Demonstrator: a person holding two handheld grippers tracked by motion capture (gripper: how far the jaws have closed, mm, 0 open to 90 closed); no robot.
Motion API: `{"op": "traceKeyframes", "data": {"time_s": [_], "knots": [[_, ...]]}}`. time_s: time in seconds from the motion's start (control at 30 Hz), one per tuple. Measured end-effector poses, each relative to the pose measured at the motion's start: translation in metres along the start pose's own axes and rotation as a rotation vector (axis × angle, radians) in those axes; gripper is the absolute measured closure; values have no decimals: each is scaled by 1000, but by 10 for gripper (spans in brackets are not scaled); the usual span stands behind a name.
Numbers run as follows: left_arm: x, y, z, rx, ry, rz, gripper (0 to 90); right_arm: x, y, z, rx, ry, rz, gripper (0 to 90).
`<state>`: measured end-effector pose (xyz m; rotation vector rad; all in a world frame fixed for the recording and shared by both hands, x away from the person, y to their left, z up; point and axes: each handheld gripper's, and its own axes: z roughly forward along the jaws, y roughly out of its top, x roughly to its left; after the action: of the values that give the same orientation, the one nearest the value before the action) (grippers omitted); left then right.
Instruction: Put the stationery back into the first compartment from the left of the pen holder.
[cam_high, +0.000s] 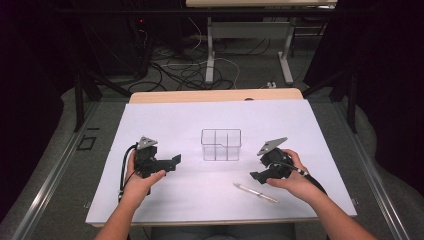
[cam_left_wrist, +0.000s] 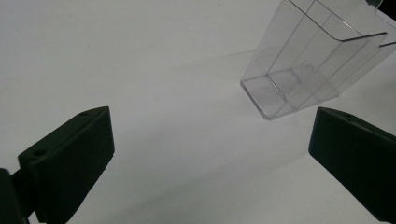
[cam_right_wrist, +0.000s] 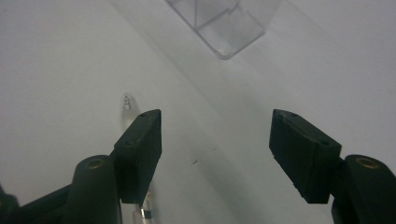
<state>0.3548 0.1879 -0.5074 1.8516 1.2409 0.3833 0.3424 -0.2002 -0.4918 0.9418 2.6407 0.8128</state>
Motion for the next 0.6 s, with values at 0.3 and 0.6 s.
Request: {"op": "traceKeyframes", "data": {"time_s": [0.3, 0.6], "knots": [[1, -3, 2, 5, 16, 10, 2, 9, 11, 11, 143, 69, -72, 370], [-2, -6, 4, 15, 17, 46, 2, 10, 19, 16, 224, 88, -33, 444]]}}
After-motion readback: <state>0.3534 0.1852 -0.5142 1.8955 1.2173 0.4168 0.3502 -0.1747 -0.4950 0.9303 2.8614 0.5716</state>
